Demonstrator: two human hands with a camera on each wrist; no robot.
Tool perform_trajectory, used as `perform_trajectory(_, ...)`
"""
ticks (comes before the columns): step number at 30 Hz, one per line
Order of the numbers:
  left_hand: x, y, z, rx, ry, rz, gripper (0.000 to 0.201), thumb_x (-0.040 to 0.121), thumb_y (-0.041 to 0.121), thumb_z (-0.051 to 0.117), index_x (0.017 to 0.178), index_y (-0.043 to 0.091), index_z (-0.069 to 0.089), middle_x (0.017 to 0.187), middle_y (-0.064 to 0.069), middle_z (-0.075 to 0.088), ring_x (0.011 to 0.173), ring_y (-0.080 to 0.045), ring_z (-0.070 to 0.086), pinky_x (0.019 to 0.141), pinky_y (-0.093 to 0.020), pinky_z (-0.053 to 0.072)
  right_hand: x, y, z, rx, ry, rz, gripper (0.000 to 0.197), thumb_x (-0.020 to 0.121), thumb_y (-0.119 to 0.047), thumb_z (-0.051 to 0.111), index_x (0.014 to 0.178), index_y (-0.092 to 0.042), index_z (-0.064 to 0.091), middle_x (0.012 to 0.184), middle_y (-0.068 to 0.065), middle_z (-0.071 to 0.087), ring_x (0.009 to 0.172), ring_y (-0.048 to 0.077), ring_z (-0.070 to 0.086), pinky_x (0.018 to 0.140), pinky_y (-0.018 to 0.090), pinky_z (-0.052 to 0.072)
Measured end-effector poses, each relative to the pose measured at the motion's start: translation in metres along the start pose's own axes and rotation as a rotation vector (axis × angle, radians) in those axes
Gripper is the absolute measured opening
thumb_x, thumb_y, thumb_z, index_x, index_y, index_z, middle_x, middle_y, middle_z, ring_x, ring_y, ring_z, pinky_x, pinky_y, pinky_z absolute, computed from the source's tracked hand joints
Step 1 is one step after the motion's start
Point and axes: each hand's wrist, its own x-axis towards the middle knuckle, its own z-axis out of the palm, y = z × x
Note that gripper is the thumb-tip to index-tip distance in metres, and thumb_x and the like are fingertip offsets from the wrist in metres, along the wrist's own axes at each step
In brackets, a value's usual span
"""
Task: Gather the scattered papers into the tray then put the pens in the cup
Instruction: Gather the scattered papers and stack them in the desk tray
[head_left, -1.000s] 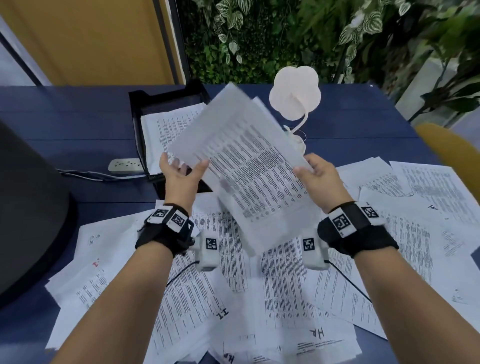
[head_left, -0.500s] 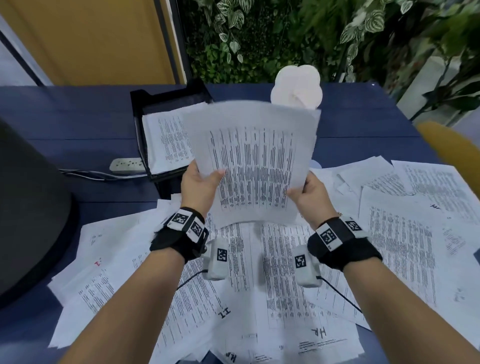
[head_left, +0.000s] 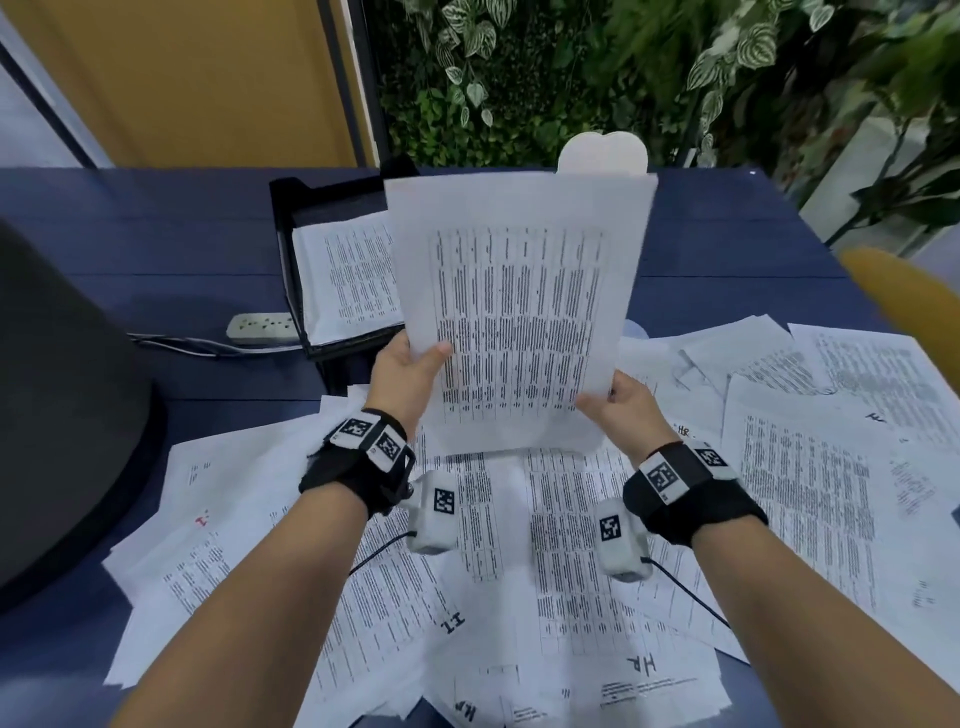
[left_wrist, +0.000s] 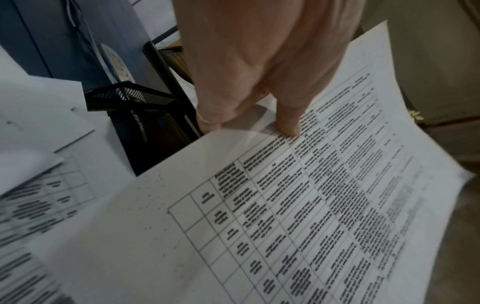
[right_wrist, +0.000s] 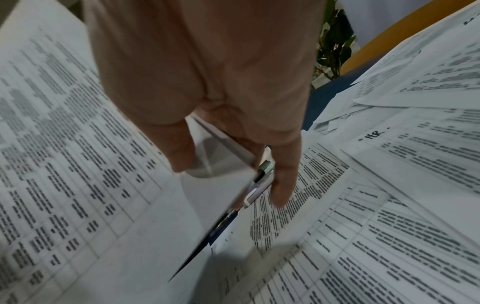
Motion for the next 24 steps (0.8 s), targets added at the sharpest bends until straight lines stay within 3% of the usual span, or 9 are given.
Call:
perform_trajectory(4,0.009,0.014,-0.010,-0.021,0.024,-0.013,0.021,0.093,0.015,0.058,0.113,0.020,0.054,0.113,0.009,0.063,0.098,0.003,0.057,0.095,-0.022,0.040,-0.002,0.002,0.006,-0.026,-0.091,0.133,0.013,0.094,-0.015,0.056,0.101,-0.025,0.058,0.110,0.000,0.064,0.103,0.025,0.061,0.083,0.045,0.056)
perform_trajectory(6,0.017,0.015,-0.017,0.031,0.071,-0.026,0.029,0.093,0.020,0.059,0.121,0.015,0.051,0.124,0.002,0.060,0.107,-0.006,0.057,0.103,-0.033,0.041,-0.001,-0.004,0.014,0.038,-0.103,0.123,0.021,0.096,-0.012,0.051,0.115,-0.021,0.056,0.117,0.002,0.061,0.104,0.025,0.060,0.074,0.042,0.059)
perform_trajectory(8,0.021,0.015,-0.023,0.105,0.103,-0.066,0.056,0.092,0.027,0.060,0.139,0.011,0.034,0.140,-0.006,0.049,0.125,-0.021,0.049,0.107,-0.049,0.038,0.003,-0.010,0.022,0.056,-0.098,0.064,0.032,0.096,-0.011,0.049,0.126,-0.019,0.052,0.122,0.002,0.060,0.105,0.025,0.060,0.065,0.035,0.058)
perform_trajectory(11,0.022,0.008,-0.039,0.206,0.093,-0.090,0.072,0.087,0.027,0.064,0.144,0.025,0.020,0.136,-0.009,0.051,0.121,-0.024,0.052,0.103,-0.050,0.043,0.015,-0.023,0.038,0.074,-0.090,0.037,0.028,0.095,-0.010,0.050,0.122,-0.016,0.054,0.120,0.004,0.062,0.094,0.023,0.063,0.056,0.029,0.054)
perform_trajectory(14,0.020,0.004,-0.059,0.346,0.055,-0.102,0.082,0.084,0.013,0.065,0.139,0.045,0.013,0.134,-0.012,0.050,0.117,-0.029,0.054,0.094,-0.049,0.050,0.030,-0.037,0.057,0.103,-0.088,0.032,0.022,0.096,-0.009,0.051,0.115,-0.019,0.054,0.114,0.004,0.063,0.081,0.016,0.061,0.053,0.027,0.051)
perform_trajectory(17,0.027,0.000,-0.080,0.453,0.031,-0.079,0.069,0.085,0.003,0.063,0.137,0.035,0.031,0.138,-0.008,0.047,0.104,-0.020,0.060,0.086,-0.037,0.055,0.047,-0.053,0.077,0.112,-0.090,0.018,0.021,0.095,-0.009,0.051,0.114,-0.016,0.055,0.116,0.008,0.062,0.085,0.020,0.060,0.053,0.026,0.052)
perform_trajectory(19,0.037,0.002,-0.091,0.550,0.050,-0.036,0.052,0.087,0.004,0.060,0.132,0.026,0.045,0.135,-0.002,0.048,0.072,-0.007,0.055,0.058,-0.013,0.053,0.059,-0.063,0.091,0.107,-0.112,-0.002,0.027,0.094,-0.004,0.048,0.118,-0.014,0.056,0.117,0.007,0.062,0.085,0.019,0.060,0.051,0.025,0.052)
perform_trajectory(21,0.047,0.007,-0.100,0.611,0.103,-0.009,0.047,0.088,0.004,0.059,0.130,0.023,0.049,0.128,-0.005,0.053,0.061,-0.008,0.051,0.046,-0.013,0.045,0.071,-0.074,0.105,0.108,-0.121,-0.021,0.035,0.092,0.003,0.044,0.120,-0.013,0.057,0.117,0.007,0.063,0.083,0.018,0.062,0.052,0.024,0.053)
perform_trajectory(24,0.065,0.013,-0.111,0.671,0.138,0.026,0.049,0.087,0.003,0.059,0.132,0.019,0.049,0.126,-0.014,0.056,0.101,-0.032,0.061,0.086,-0.034,0.053,0.088,-0.089,0.124,0.124,-0.092,-0.042,0.040,0.090,0.010,0.039,0.121,-0.007,0.058,0.111,0.009,0.062,0.089,0.022,0.061,0.053,0.019,0.055)
